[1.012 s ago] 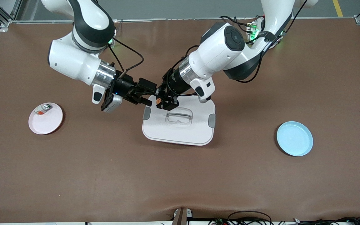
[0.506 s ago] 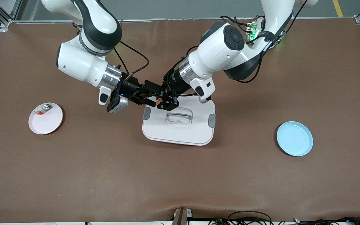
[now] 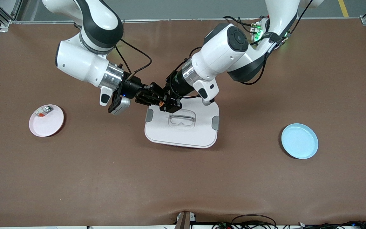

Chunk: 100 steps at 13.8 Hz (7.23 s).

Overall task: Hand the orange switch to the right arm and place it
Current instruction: 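Close the right gripper on the switch held by the left gripper, then open the left gripper and pull it back while the right gripper withdraws, then move the switch over the white plate with the right gripper, then lower the switch onto the white plate and open the right gripper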

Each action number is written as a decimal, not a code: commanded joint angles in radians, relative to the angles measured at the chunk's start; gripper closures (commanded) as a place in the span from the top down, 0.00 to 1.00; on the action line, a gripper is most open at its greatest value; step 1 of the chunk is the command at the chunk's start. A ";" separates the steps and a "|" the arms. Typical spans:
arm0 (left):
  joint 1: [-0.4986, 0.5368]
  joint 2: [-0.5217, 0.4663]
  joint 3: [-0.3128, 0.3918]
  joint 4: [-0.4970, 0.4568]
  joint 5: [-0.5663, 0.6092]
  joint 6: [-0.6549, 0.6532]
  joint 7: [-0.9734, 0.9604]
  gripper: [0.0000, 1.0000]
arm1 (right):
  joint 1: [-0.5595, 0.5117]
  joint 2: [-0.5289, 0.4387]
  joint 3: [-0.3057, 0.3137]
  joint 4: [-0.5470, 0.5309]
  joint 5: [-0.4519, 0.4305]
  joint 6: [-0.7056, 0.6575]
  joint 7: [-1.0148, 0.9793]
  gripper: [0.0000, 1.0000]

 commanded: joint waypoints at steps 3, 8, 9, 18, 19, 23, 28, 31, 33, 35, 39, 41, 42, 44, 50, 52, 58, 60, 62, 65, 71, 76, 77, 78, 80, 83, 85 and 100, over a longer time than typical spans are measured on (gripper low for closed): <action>-0.012 0.011 0.005 0.024 0.023 0.010 -0.002 0.26 | 0.010 0.016 -0.008 0.025 0.022 -0.002 0.033 0.00; -0.012 0.011 0.002 0.024 0.078 0.010 0.004 1.00 | 0.010 0.023 -0.010 0.025 0.021 -0.005 0.022 0.00; -0.012 0.009 0.002 0.024 0.078 0.010 0.000 1.00 | 0.010 0.025 -0.010 0.026 0.019 -0.005 0.021 0.00; 0.007 -0.015 0.002 0.024 0.098 0.007 0.036 1.00 | -0.028 0.049 -0.017 0.037 -0.091 -0.025 -0.148 0.00; 0.008 -0.018 0.002 0.022 0.104 0.002 0.044 1.00 | -0.037 0.051 -0.017 0.038 -0.131 -0.037 -0.157 0.00; 0.039 -0.052 -0.001 0.021 0.109 -0.072 0.163 1.00 | -0.111 0.046 -0.017 0.064 -0.319 -0.193 -0.174 0.00; 0.091 -0.107 -0.001 0.021 0.109 -0.247 0.402 1.00 | -0.236 0.034 -0.019 0.051 -0.399 -0.374 -0.482 0.00; 0.109 -0.148 0.002 0.019 0.189 -0.370 0.623 1.00 | -0.301 0.034 -0.019 0.049 -0.520 -0.422 -0.668 0.00; 0.129 -0.176 0.002 0.019 0.233 -0.447 0.703 1.00 | -0.345 0.030 -0.019 0.044 -0.598 -0.459 -0.729 0.00; 0.171 -0.208 0.002 0.019 0.259 -0.522 0.833 1.00 | -0.398 0.028 -0.019 0.044 -0.710 -0.508 -0.812 0.00; 0.273 -0.253 0.002 0.021 0.259 -0.623 1.117 1.00 | -0.522 0.019 -0.019 0.022 -0.853 -0.513 -1.125 0.00; 0.330 -0.267 0.000 0.022 0.259 -0.680 1.260 1.00 | -0.572 0.002 -0.019 0.003 -0.925 -0.517 -1.257 0.00; 0.356 -0.276 0.002 0.021 0.259 -0.705 1.329 1.00 | -0.603 -0.009 -0.019 -0.015 -0.945 -0.517 -1.301 0.00; 0.407 -0.282 0.000 0.021 0.259 -0.746 1.429 1.00 | -0.642 -0.035 -0.019 -0.063 -1.007 -0.502 -1.377 0.00; 0.560 -0.316 0.002 0.012 0.261 -0.847 1.726 1.00 | -0.761 -0.090 -0.019 -0.253 -1.107 -0.280 -1.568 0.00; 0.603 -0.320 0.002 -0.004 0.261 -0.861 1.837 1.00 | -0.804 -0.090 -0.019 -0.300 -1.139 -0.206 -1.608 0.00; 0.686 -0.383 0.002 -0.047 0.312 -0.860 1.947 1.00 | -0.893 -0.075 -0.017 -0.442 -1.147 0.032 -1.722 0.00; 0.729 -0.388 0.000 -0.050 0.312 -0.860 2.007 1.00 | -0.907 -0.049 -0.017 -0.442 -1.147 0.050 -1.736 0.00; 0.754 -0.402 0.000 -0.060 0.306 -0.858 2.072 1.00 | -0.910 -0.020 -0.016 -0.442 -1.142 0.072 -1.742 0.00; 0.781 -0.457 0.000 -0.144 0.275 -0.808 2.078 1.00 | -0.907 0.048 -0.013 -0.437 -1.133 0.085 -1.744 0.00; 0.783 -0.532 0.002 -0.235 0.253 -0.748 2.127 1.00 | -0.906 0.146 -0.010 -0.384 -1.133 0.087 -1.766 0.00; 0.804 -0.630 0.005 -0.361 0.209 -0.647 2.141 1.00 | -0.902 0.210 -0.008 -0.341 -1.119 0.122 -1.791 0.00; 0.804 -0.638 0.005 -0.370 0.207 -0.637 2.139 1.00 | -0.902 0.229 -0.008 -0.333 -1.119 0.133 -1.791 0.00; 0.804 -0.641 0.002 -0.367 0.204 -0.636 2.139 1.00 | -0.902 0.246 -0.008 -0.325 -1.119 0.150 -1.791 0.00; 0.804 -0.639 0.005 -0.357 0.187 -0.636 2.132 1.00 | -0.904 0.269 -0.008 -0.322 -1.119 0.179 -1.793 0.00; 0.804 -0.630 0.002 -0.311 0.190 -0.643 2.118 1.00 | -0.903 0.275 -0.007 -0.322 -1.116 0.185 -1.791 0.00; 0.803 -0.606 0.002 -0.274 0.197 -0.643 2.121 1.00 | -0.902 0.281 -0.007 -0.321 -1.116 0.187 -1.791 0.00; 0.789 -0.474 -0.009 -0.129 0.273 -0.723 2.075 1.00 | -0.886 0.270 0.003 -0.243 -1.028 0.046 -1.741 1.00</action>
